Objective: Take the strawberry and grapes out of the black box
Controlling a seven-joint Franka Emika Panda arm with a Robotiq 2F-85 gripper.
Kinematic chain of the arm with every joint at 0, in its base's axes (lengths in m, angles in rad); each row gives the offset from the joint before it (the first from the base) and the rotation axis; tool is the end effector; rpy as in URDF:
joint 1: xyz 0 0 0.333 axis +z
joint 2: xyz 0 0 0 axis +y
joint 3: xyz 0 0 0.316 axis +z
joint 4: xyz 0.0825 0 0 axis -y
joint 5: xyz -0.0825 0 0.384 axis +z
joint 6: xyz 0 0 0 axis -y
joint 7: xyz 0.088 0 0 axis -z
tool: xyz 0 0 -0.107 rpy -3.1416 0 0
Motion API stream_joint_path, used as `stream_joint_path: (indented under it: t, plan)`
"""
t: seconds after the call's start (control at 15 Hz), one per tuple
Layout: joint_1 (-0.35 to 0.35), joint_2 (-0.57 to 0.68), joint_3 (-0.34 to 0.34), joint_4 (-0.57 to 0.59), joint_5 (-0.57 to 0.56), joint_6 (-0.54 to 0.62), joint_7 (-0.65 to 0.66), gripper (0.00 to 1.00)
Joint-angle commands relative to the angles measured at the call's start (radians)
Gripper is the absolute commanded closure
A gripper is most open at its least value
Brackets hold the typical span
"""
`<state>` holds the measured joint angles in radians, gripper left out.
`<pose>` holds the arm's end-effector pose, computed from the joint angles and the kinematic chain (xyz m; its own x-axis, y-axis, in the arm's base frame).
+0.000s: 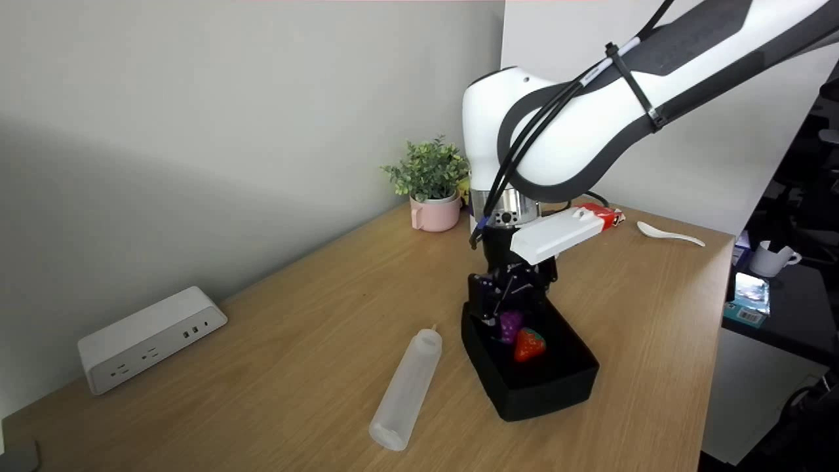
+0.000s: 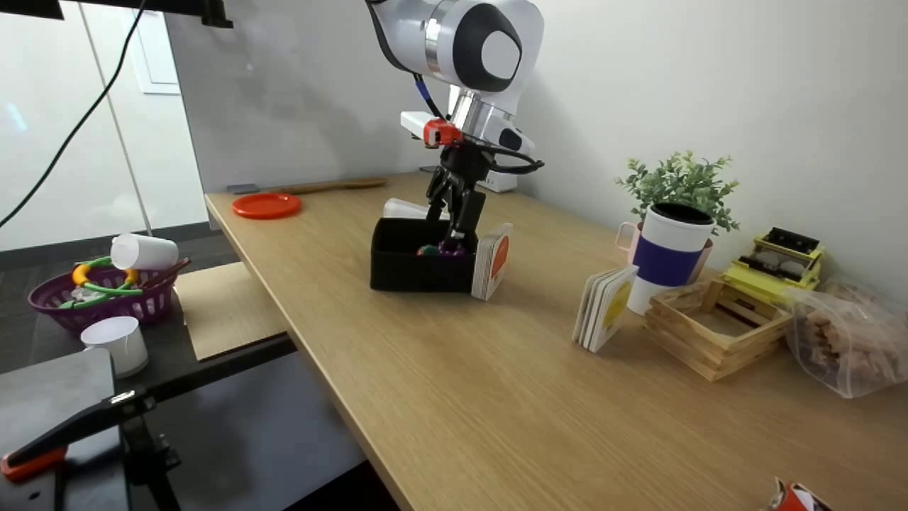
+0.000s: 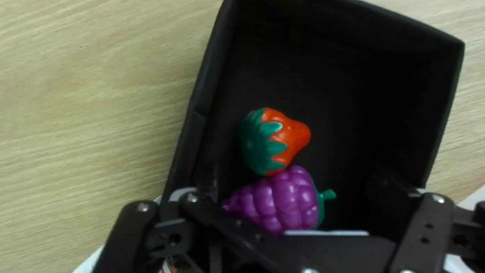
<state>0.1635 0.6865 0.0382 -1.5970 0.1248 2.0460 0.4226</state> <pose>0.6550 0.1380 0.2125 0.9220 -0.2809 -0.2664 -0.2940 -0.9558 -0.0098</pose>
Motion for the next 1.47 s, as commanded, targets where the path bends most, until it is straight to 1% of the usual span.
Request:
stream_joint_path:
  t: [0.0, 0.4, 1.13, 1.2, 1.27, 1.33, 1.4]
  plan:
    - [0.014, 0.056, -0.011, 0.076, -0.002, -0.066, 0.025, 0.00]
    - [0.024, 0.098, -0.012, 0.117, 0.004, -0.110, 0.061, 0.00]
    - [0.032, 0.095, -0.017, 0.095, 0.009, -0.124, 0.130, 0.00]
    - [0.032, 0.095, -0.017, 0.096, 0.009, -0.125, 0.131, 0.08]
    - [0.031, 0.096, -0.017, 0.097, 0.009, -0.126, 0.131, 0.23]
    - [0.031, 0.096, -0.017, 0.100, 0.009, -0.127, 0.131, 0.34]
    - [0.031, 0.097, -0.017, 0.104, 0.009, -0.129, 0.130, 0.40]
